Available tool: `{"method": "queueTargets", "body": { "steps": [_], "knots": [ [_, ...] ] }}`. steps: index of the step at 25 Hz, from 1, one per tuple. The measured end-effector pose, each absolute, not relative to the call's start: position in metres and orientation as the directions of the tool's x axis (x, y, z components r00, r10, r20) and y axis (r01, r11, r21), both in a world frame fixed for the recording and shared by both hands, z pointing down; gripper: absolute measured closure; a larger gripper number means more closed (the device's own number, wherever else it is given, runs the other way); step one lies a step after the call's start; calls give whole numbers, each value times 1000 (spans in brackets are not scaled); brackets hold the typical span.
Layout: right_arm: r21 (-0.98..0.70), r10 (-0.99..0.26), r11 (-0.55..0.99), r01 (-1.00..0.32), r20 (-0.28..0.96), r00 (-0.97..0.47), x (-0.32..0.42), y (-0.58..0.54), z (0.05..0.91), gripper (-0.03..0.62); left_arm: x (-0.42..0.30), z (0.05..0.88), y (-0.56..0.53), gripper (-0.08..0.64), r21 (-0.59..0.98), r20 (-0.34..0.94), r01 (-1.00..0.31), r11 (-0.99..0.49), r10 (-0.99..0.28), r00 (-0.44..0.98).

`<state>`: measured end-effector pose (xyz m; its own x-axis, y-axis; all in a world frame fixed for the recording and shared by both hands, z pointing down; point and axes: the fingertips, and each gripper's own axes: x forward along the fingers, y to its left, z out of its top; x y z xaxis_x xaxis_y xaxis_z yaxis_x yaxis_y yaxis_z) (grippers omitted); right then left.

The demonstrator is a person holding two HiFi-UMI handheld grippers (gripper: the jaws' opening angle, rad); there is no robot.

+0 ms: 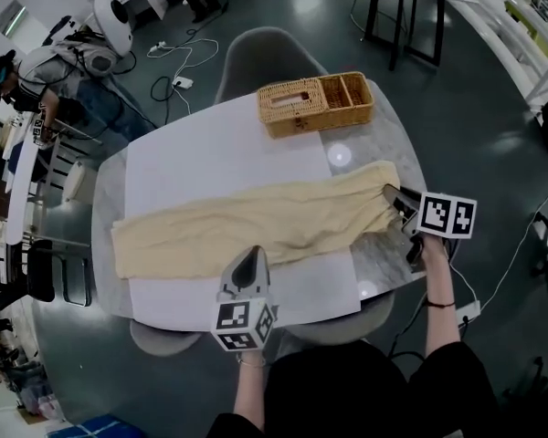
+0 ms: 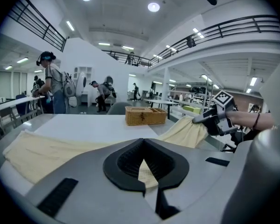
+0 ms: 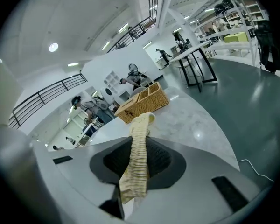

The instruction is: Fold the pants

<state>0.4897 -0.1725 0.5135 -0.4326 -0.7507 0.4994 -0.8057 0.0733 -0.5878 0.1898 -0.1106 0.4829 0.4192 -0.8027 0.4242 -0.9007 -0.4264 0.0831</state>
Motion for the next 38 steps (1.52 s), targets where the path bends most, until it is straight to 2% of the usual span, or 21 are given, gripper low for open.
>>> {"method": "queueTargets", "body": {
  "steps": [7, 14, 34, 38],
  "knots": [
    [-607, -753, 131, -784, 453, -477, 469, -170, 479, 508, 170, 475, -103, 546, 87, 406, -922, -378, -831, 379],
    [-637, -755, 122, -761, 438, -488, 438, -174, 455, 508, 135, 469, -99, 546, 98, 395, -928, -358, -842, 367],
    [-637, -796, 189, -747, 346, -496, 288, -187, 386, 508, -1, 464, -115, 546, 156, 378, -921, -358, -839, 391],
    [-649, -797, 212, -731, 318, -513, 232, -191, 390, 508, -46, 473, -123, 546, 177, 365, -911, -373, -835, 413]
  ]
}}
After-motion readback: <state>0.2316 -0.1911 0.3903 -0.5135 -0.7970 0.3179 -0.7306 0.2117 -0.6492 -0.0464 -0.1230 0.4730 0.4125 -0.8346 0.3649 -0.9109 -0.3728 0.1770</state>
